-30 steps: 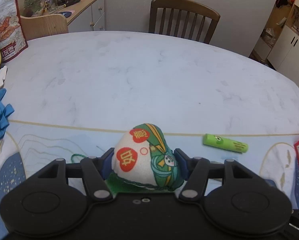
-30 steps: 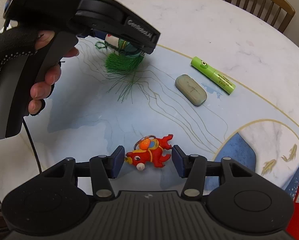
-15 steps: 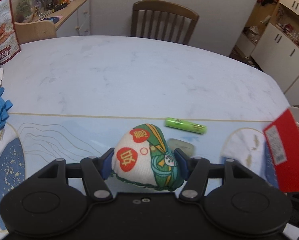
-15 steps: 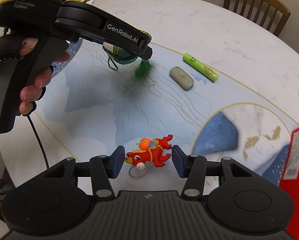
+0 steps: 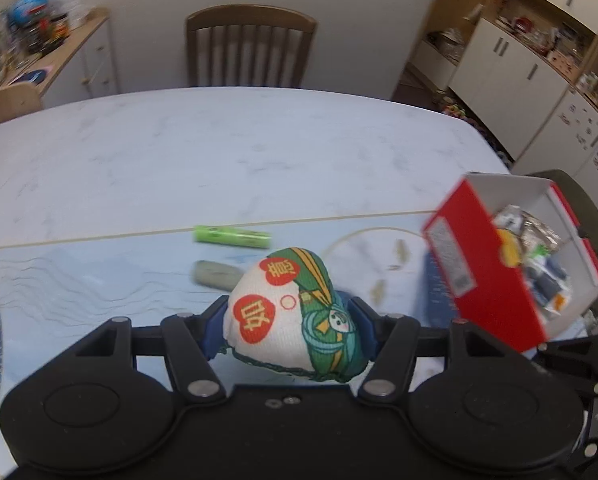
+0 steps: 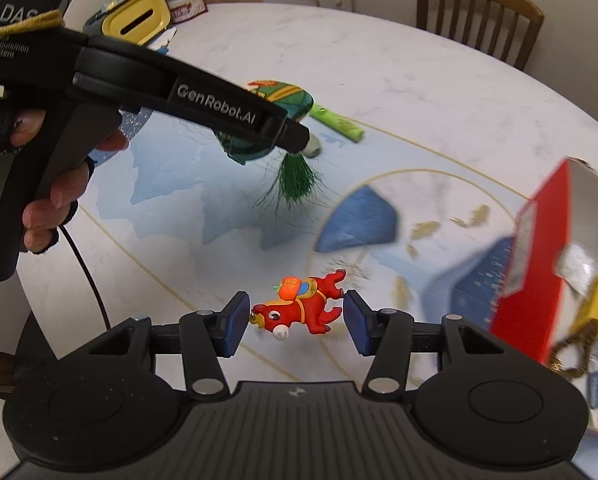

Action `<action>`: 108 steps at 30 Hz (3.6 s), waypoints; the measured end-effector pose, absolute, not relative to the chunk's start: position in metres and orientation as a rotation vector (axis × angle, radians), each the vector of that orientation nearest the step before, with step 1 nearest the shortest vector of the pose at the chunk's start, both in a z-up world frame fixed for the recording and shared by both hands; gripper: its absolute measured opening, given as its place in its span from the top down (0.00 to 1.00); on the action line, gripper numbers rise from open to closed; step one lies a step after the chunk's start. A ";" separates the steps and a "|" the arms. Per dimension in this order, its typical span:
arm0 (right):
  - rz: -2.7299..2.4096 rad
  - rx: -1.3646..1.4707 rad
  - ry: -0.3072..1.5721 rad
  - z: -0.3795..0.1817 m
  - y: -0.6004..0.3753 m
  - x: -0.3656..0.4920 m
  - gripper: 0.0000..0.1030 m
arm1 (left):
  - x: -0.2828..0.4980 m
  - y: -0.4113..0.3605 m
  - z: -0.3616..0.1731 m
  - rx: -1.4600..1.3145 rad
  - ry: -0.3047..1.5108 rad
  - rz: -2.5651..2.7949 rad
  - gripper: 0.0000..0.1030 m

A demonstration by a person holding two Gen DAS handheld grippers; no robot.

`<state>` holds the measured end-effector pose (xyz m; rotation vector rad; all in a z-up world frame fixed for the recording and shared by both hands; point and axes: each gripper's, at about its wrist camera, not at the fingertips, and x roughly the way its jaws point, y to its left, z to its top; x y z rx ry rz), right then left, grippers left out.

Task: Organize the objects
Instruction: 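Carry the fish keychain and tassel pouch with both tools into the red box, then open the left tool to drop the pouch while the right tool releases the keychain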

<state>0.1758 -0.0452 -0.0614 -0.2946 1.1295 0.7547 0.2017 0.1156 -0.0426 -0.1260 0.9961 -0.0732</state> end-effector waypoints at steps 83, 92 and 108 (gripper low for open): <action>0.586 -0.159 1.161 -0.128 -0.282 0.271 0.47 | 0.328 -0.185 -0.123 0.291 1.153 -0.154 0.26; 0.588 -0.143 1.140 -0.116 -0.284 0.258 0.42 | 0.320 -0.173 -0.108 0.220 1.128 -0.143 0.15; 0.587 -0.139 1.054 -0.080 -0.289 0.249 0.36 | 0.286 -0.152 -0.067 0.108 1.021 -0.174 0.11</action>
